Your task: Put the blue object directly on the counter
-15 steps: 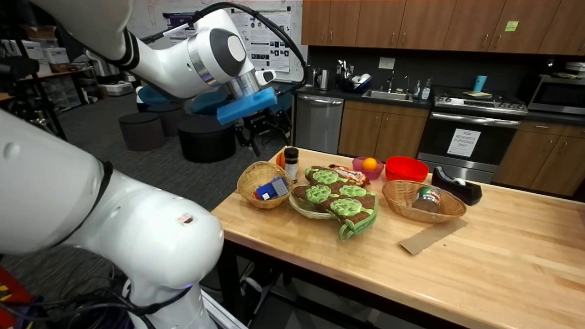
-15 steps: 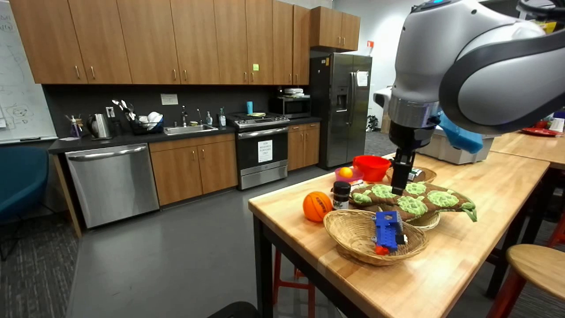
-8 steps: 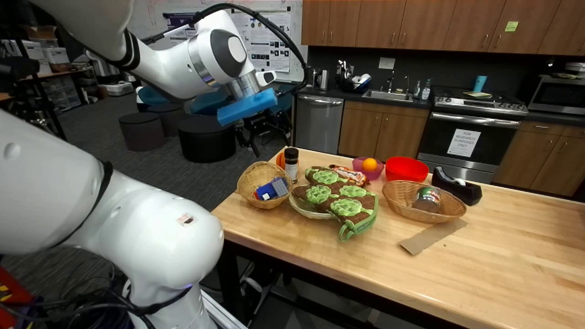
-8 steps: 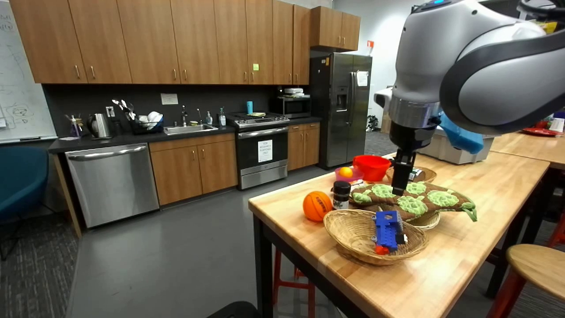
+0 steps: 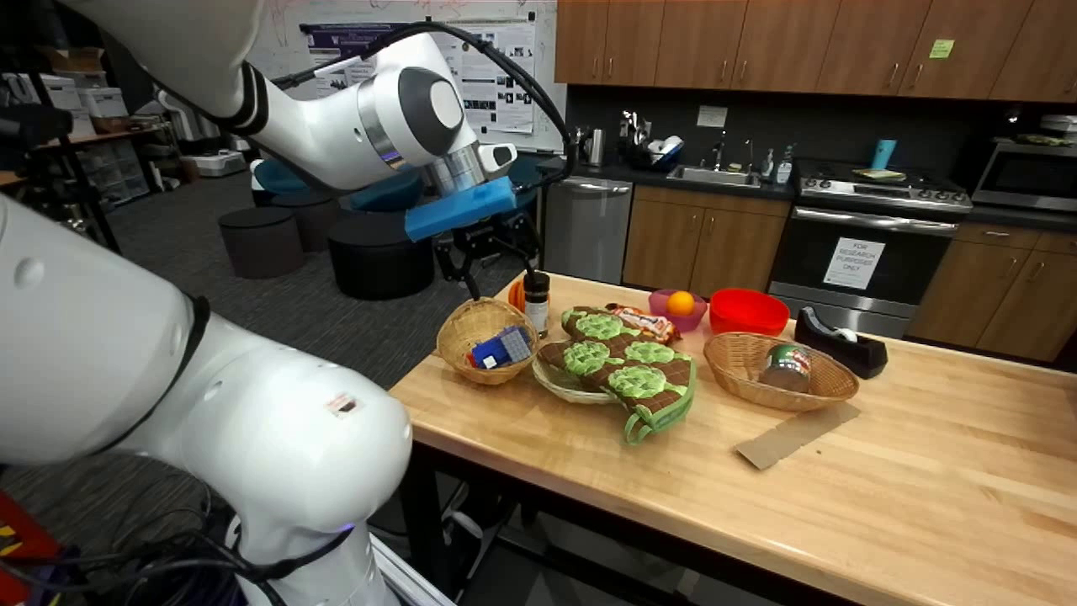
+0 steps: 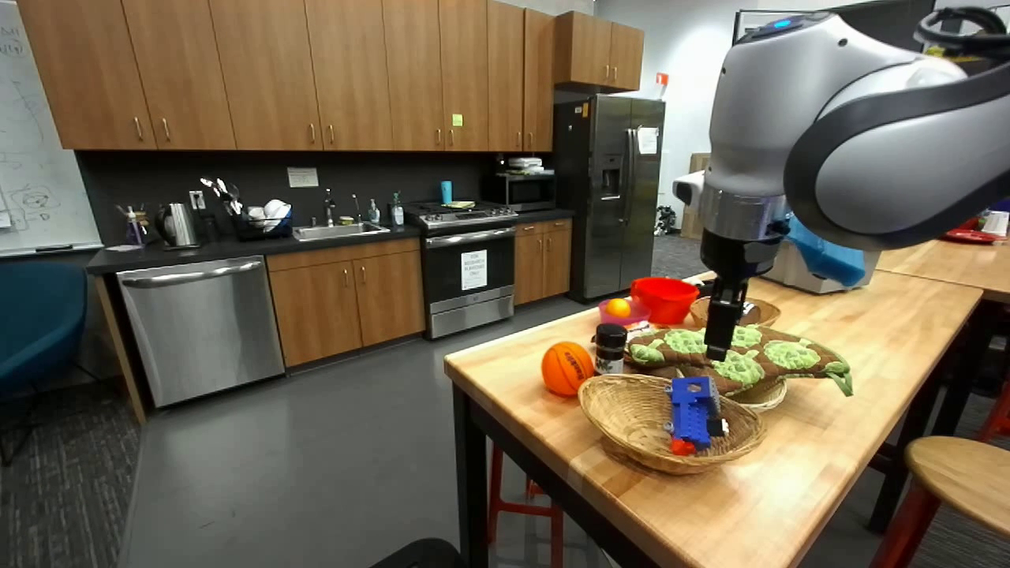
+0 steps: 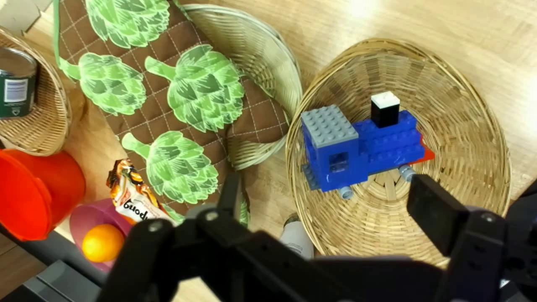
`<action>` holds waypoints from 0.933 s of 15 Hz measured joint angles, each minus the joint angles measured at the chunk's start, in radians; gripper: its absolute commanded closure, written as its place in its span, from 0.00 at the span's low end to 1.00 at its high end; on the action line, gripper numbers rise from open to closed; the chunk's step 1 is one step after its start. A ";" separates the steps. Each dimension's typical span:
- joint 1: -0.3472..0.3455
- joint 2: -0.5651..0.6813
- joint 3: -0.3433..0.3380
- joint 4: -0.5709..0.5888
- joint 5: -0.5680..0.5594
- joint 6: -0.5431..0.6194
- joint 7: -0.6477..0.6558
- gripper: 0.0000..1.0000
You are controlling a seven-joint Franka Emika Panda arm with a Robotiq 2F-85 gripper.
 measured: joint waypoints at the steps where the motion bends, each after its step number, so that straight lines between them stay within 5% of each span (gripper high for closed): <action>1: 0.000 0.009 -0.005 0.000 0.003 0.001 -0.001 0.00; 14: 0.030 0.147 -0.028 0.002 0.079 0.068 -0.054 0.00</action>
